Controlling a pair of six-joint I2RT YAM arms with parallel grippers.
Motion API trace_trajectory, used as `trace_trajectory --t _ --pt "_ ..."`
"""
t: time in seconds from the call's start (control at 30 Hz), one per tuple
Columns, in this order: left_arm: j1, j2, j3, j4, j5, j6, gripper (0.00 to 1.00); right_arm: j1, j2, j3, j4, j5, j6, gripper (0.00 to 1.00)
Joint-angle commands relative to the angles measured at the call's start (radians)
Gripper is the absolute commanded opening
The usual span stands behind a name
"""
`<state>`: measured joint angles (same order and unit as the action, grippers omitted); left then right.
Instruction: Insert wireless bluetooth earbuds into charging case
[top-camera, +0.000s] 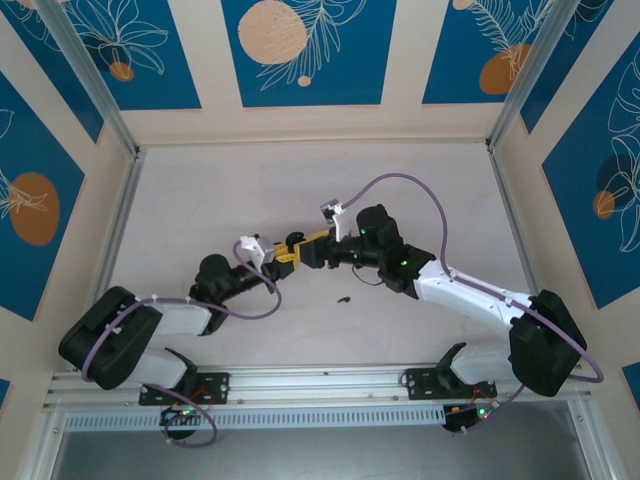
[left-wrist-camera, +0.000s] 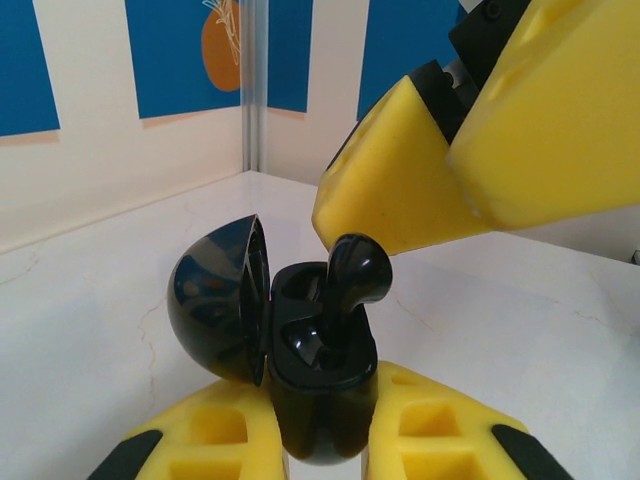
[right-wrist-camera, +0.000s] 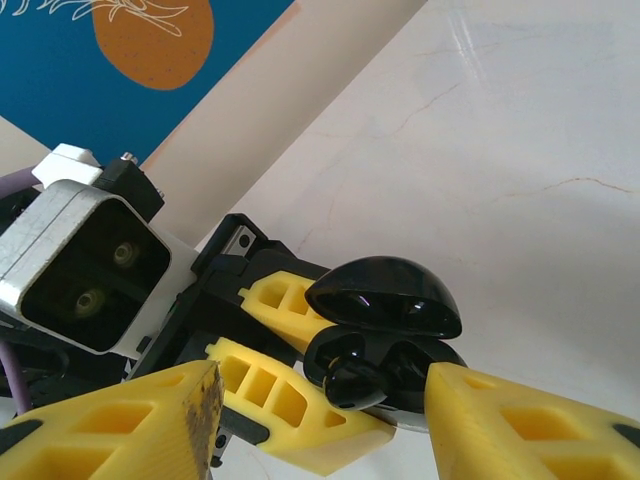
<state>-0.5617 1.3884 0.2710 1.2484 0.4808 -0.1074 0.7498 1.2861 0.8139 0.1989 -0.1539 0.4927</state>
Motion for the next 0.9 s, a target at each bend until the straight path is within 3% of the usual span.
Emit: trace_trajectory --t 0.0,0.27,0.63,0.87 --pt "-0.010 -0.023 0.010 0.058 0.041 0.029 0.14 -0.007 -0.041 0.033 -0.073 -0.001 -0.035 0.57" --pt "-0.010 -0.029 0.000 0.045 0.094 0.096 0.14 -0.102 -0.072 0.113 -0.251 -0.257 -0.075 0.52" --pt "-0.010 -0.046 0.008 0.018 0.113 0.109 0.14 -0.127 0.018 0.192 -0.328 -0.351 -0.068 0.37" --pt "-0.010 -0.064 0.010 -0.003 0.112 0.114 0.14 -0.127 0.044 0.202 -0.337 -0.340 -0.072 0.35"
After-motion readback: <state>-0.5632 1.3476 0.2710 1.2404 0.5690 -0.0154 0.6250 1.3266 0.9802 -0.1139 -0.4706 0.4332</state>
